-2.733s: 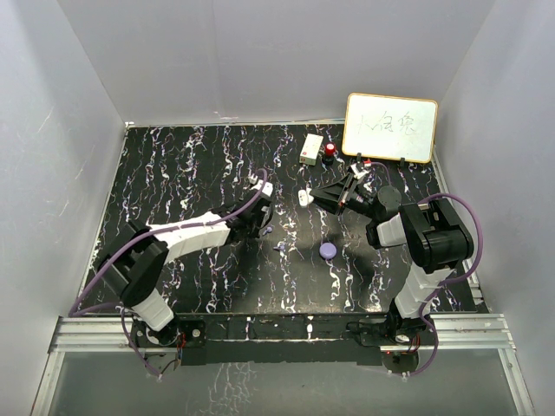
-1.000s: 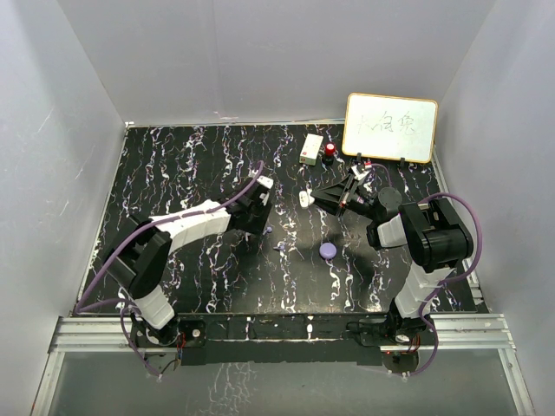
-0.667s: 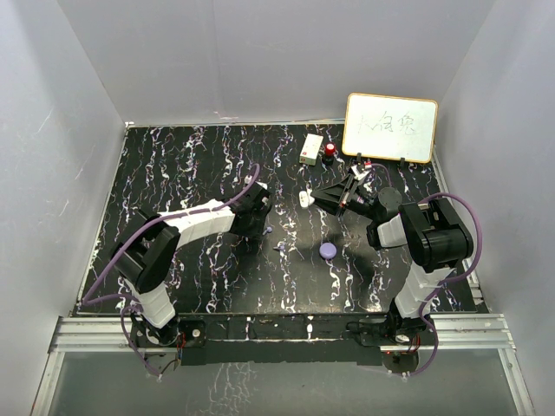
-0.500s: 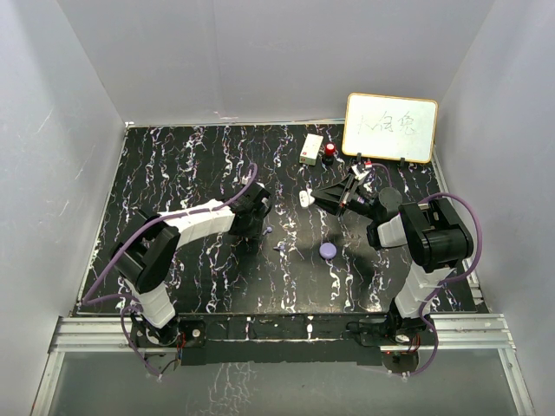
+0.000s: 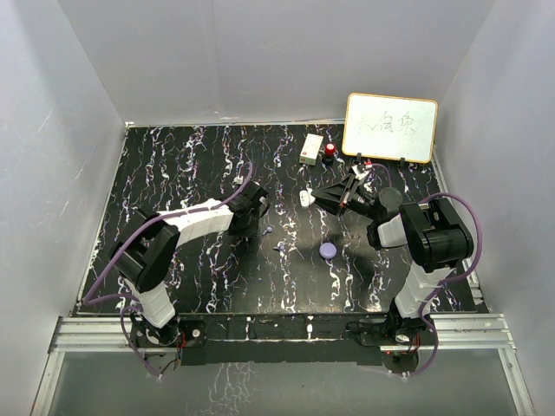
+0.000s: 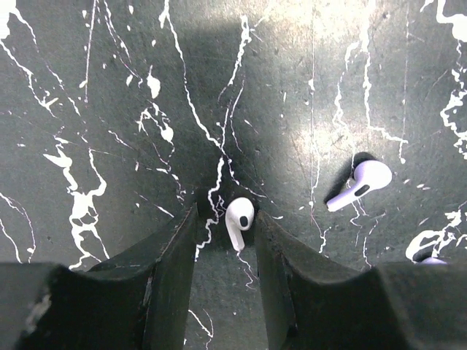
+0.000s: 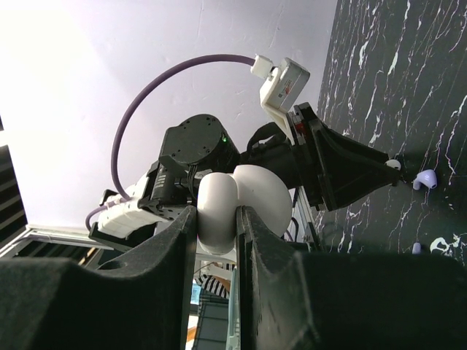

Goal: Insert the wireless bluetooth earbuds into the charging case
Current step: Pick up the earbud from the center of the board.

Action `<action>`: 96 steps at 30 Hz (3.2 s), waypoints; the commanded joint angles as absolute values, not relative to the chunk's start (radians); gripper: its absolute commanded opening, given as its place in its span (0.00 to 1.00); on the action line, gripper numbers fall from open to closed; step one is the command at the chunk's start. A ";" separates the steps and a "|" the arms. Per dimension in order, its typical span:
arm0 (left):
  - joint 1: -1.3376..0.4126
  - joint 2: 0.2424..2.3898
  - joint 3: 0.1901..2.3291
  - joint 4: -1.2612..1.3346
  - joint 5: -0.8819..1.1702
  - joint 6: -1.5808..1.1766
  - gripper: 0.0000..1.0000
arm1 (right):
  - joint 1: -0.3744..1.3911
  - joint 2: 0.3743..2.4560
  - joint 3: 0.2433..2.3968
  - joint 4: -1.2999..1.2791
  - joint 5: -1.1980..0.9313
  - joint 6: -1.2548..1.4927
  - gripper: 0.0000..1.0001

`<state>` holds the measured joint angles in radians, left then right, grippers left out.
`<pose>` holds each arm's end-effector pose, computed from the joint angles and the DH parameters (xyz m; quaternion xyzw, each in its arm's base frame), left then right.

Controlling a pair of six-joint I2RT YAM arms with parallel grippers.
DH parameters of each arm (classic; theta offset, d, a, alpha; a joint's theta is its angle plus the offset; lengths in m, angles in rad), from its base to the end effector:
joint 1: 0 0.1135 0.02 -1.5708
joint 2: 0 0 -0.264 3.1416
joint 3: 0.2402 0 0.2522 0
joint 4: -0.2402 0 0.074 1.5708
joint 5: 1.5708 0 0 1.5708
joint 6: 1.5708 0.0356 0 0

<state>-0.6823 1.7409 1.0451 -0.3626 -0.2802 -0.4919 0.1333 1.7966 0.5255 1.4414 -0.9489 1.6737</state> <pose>0.2734 -0.2094 0.1684 0.0558 0.9569 -0.0265 0.2837 0.2956 0.0688 0.1705 0.1484 0.6547 0.7165 0.1897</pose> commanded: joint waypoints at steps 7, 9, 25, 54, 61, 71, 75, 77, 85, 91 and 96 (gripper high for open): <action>-0.666 1.757 1.041 -0.357 -0.275 -0.488 0.34 | 0.122 1.805 0.517 1.561 -0.956 1.678 0.00; -0.666 1.759 1.044 -0.356 -0.271 -0.488 0.33 | 0.123 1.808 0.517 1.561 -0.956 1.677 0.00; -0.666 1.753 1.026 -0.302 -0.183 -0.415 0.21 | 0.123 1.819 0.517 1.575 -0.956 1.683 0.00; -0.669 1.733 0.997 -0.216 0.008 -0.342 0.28 | 0.122 1.822 0.529 1.575 -0.960 1.691 0.00; -0.673 1.718 0.977 -0.227 -0.012 -0.352 0.28 | 0.121 1.821 0.524 1.578 -0.958 1.690 0.00; -0.673 1.765 1.016 -0.336 -0.107 -0.411 0.28 | 0.123 1.816 0.518 1.584 -0.957 1.691 0.00; -0.676 1.766 1.018 -0.362 -0.150 -0.445 0.29 | 0.120 1.816 0.518 1.585 -0.957 1.692 0.00; -0.676 1.765 1.019 -0.372 -0.162 -0.458 0.29 | 0.121 1.817 0.519 1.585 -0.958 1.693 0.00; -0.690 1.766 1.020 -0.407 -0.214 -0.510 0.29 | 0.122 1.821 0.522 1.591 -0.960 1.695 0.00; -0.698 1.772 1.014 -0.402 -0.224 -0.523 0.28 | 0.121 1.822 0.518 1.599 -0.963 1.699 0.00; -0.701 1.786 1.015 -0.400 -0.231 -0.526 0.27 | 0.122 1.822 0.516 1.604 -0.963 1.701 0.00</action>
